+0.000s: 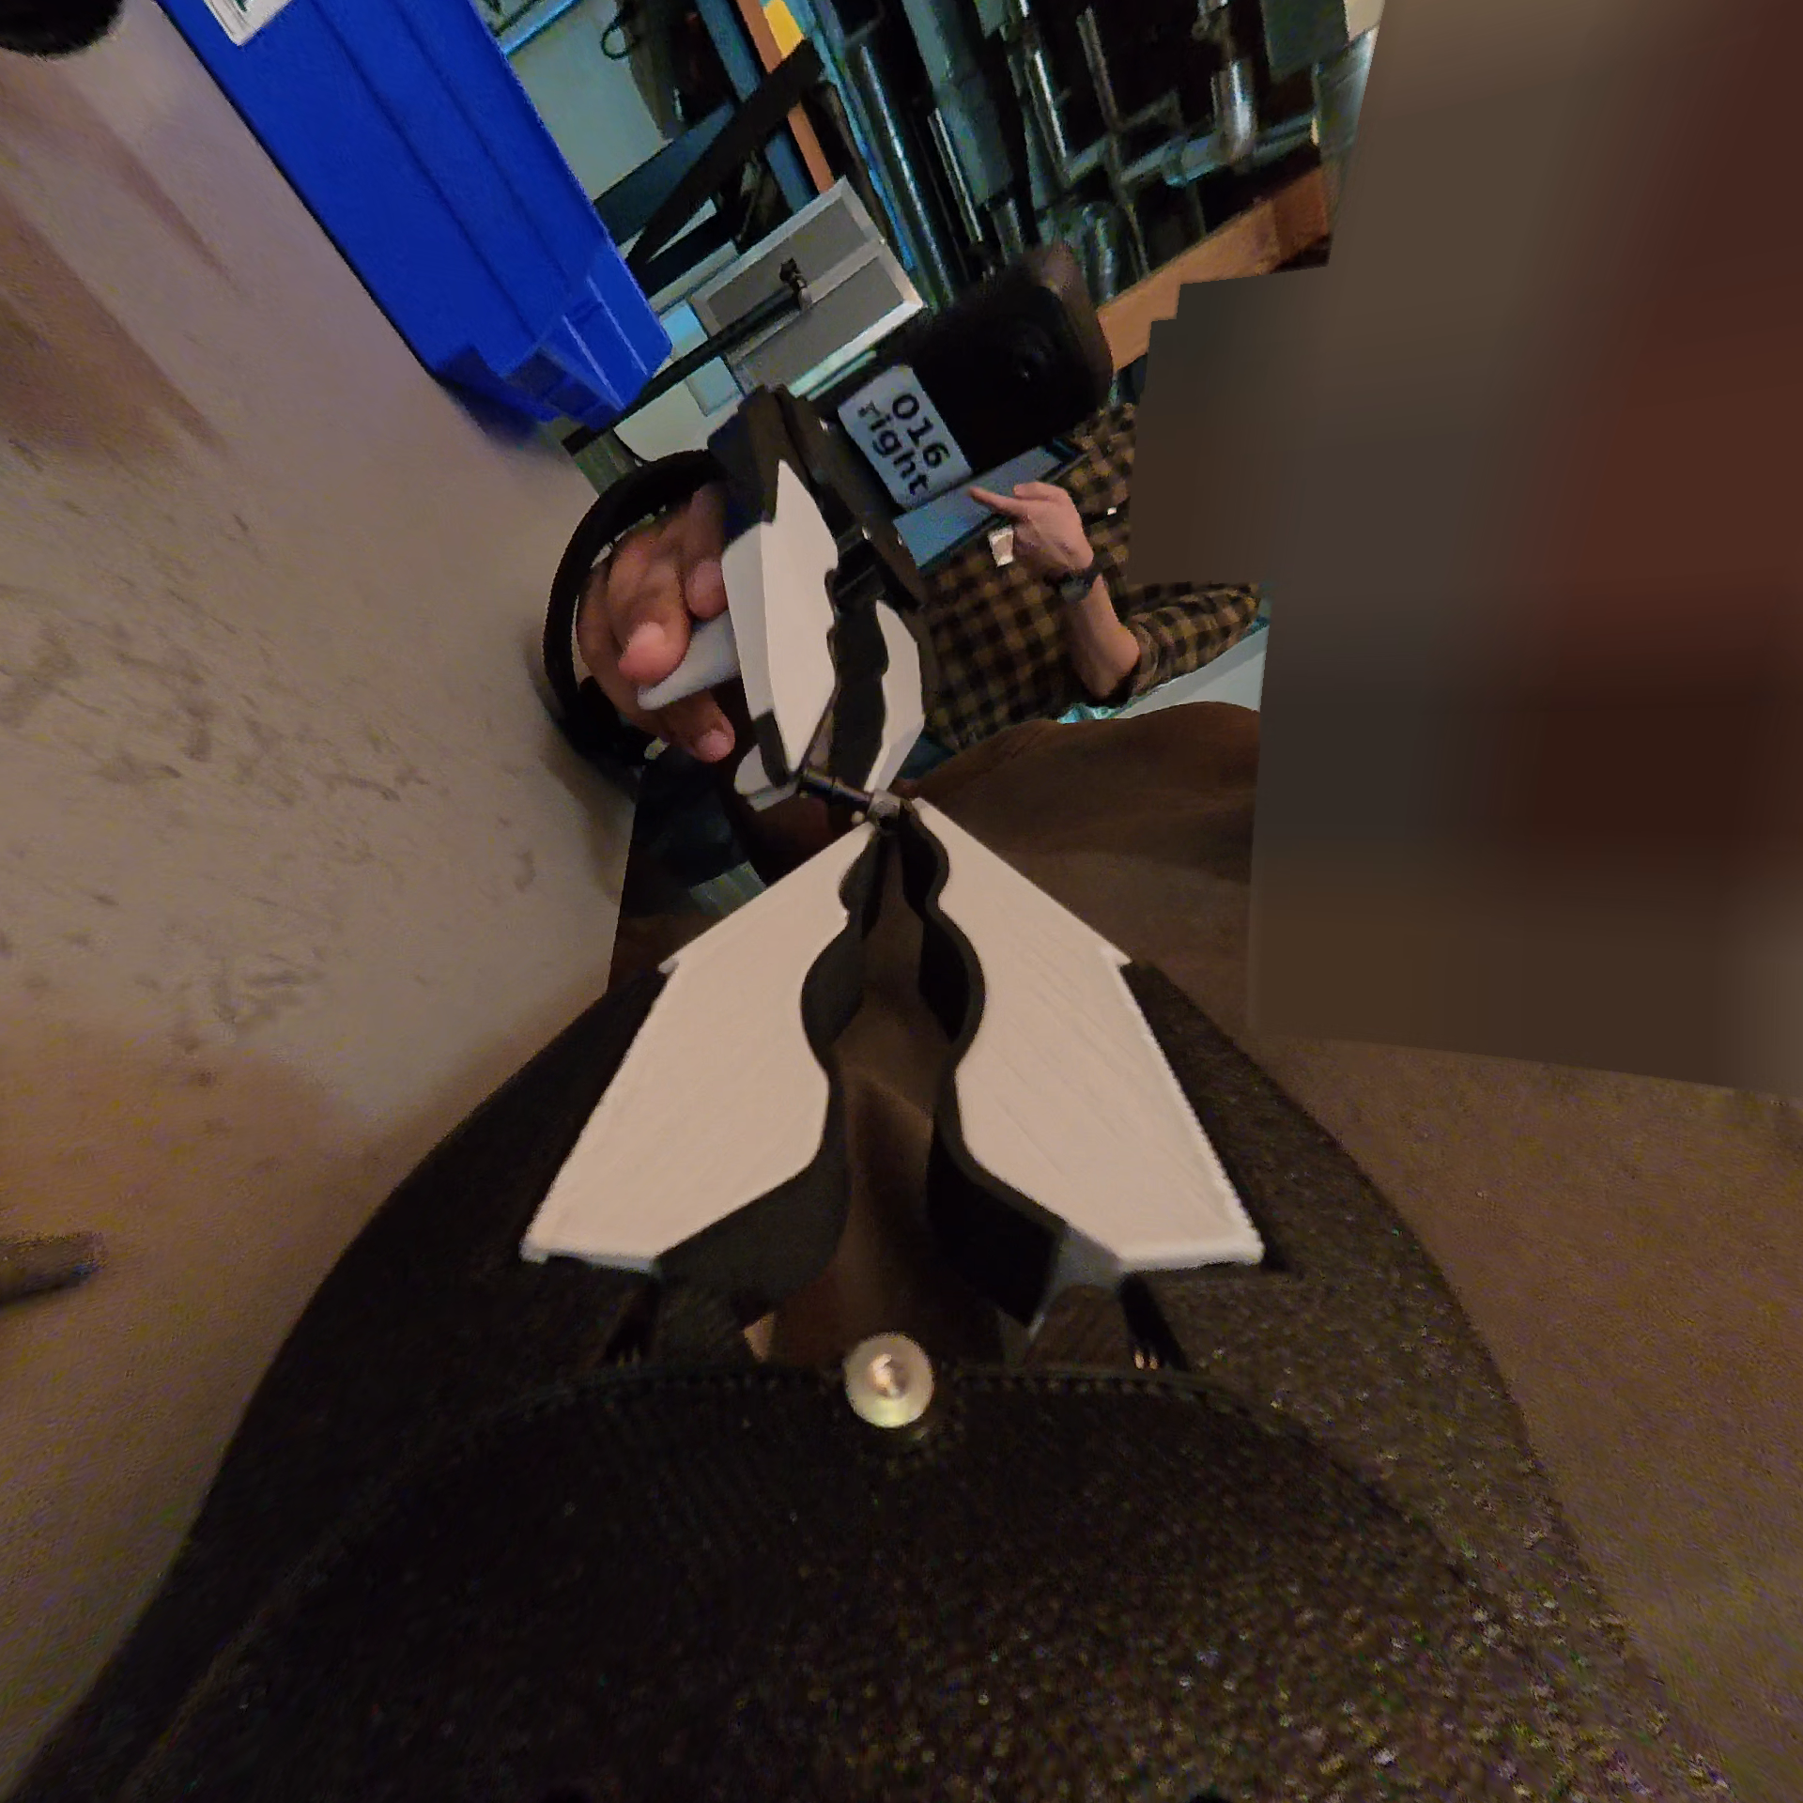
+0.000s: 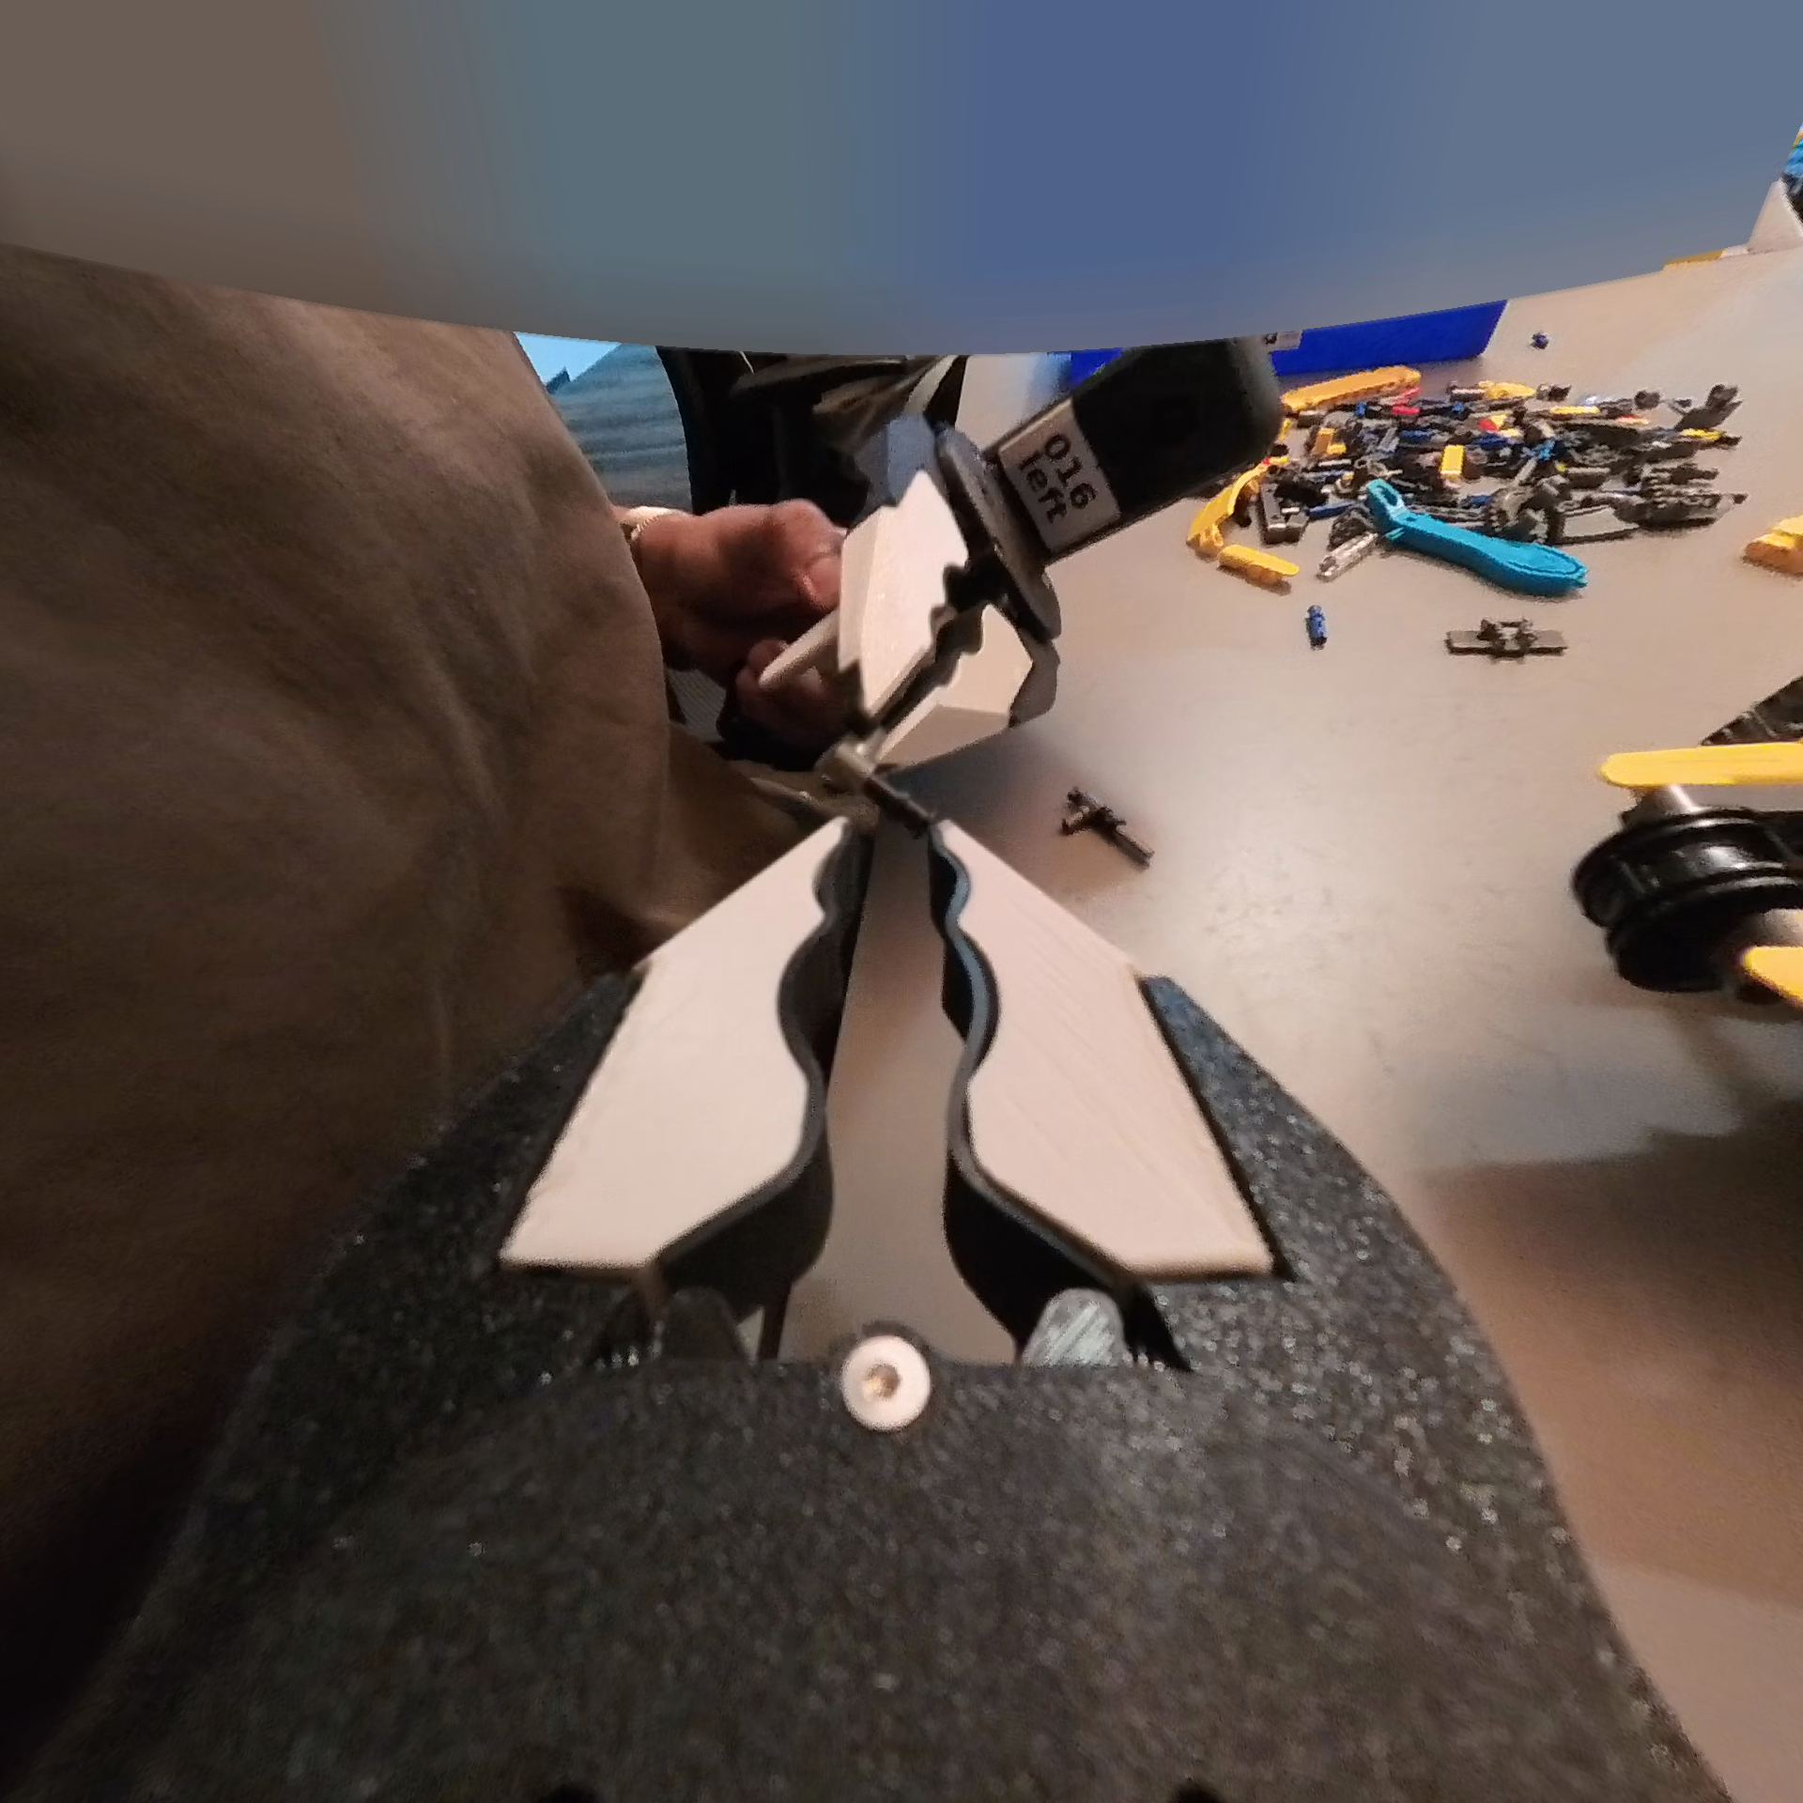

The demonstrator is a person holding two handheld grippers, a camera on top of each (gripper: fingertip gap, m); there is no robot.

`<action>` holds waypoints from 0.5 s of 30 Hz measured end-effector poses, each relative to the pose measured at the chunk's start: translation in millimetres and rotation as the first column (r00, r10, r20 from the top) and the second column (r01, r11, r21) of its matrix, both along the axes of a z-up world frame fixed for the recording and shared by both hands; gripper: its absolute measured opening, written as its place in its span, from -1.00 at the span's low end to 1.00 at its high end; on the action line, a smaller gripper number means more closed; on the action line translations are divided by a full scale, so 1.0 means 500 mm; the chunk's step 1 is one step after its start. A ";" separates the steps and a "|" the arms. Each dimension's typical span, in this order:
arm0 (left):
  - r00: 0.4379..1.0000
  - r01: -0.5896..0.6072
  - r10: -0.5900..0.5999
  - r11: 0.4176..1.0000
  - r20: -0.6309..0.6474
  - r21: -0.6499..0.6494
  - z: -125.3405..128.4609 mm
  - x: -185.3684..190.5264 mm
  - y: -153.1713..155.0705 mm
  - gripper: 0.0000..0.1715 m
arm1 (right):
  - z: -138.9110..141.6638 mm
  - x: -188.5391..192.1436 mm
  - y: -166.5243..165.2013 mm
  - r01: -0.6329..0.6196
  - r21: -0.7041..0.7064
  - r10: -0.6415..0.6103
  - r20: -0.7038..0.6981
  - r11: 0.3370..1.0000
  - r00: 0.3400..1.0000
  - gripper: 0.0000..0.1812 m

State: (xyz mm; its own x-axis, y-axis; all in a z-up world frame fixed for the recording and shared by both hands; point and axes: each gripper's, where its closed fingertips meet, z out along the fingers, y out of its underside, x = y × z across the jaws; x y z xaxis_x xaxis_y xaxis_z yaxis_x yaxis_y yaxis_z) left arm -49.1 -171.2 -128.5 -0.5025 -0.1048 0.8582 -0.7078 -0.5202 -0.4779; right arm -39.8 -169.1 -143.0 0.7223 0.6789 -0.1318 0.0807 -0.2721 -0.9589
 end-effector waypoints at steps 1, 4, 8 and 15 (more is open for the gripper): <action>1.000 -0.006 0.006 1.000 -0.004 0.007 -0.002 0.001 0.002 -1.00 | -0.004 0.000 0.001 0.005 -0.002 -0.005 0.017 1.000 1.000 -0.87; 1.000 -0.020 0.021 0.998 -0.014 0.053 -0.015 0.003 -0.001 -1.00 | -0.012 -0.005 0.003 0.002 -0.030 -0.001 0.025 1.000 1.000 -0.69; 1.000 -0.026 0.026 0.997 -0.006 0.074 -0.019 0.004 -0.006 -1.00 | -0.009 -0.007 0.006 -0.011 -0.068 0.008 -0.045 0.998 0.999 -0.65; 0.999 -0.047 0.046 0.995 0.020 0.089 -0.016 0.007 -0.003 -1.00 | -0.001 0.003 0.005 -0.013 -0.082 0.005 -0.099 0.997 0.995 -0.75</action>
State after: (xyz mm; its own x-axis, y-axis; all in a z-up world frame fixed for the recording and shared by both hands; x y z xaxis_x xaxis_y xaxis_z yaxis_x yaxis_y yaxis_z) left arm -45.8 -173.0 -136.3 -0.5103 -0.2046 0.8353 -0.6748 -0.5069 -0.5364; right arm -38.1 -166.6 -143.8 0.6971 0.6689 -0.2582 -0.0108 -0.3503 -0.9366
